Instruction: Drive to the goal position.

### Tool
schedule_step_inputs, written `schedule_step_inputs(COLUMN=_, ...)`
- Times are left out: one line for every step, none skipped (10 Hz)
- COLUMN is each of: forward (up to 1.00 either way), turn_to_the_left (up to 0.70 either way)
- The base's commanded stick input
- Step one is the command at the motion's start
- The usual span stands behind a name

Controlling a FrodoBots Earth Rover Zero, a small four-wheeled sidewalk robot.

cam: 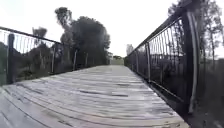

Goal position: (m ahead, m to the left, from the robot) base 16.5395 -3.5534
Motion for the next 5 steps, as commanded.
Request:
schedule_step_inputs(forward=0.69, turn_to_the_left=0.0)
schedule_step_inputs(forward=0.69, turn_to_the_left=0.0)
schedule_step_inputs(forward=0.69, turn_to_the_left=0.0)
schedule_step_inputs(forward=0.69, turn_to_the_left=0.0)
schedule_step_inputs(forward=0.69, turn_to_the_left=0.0)
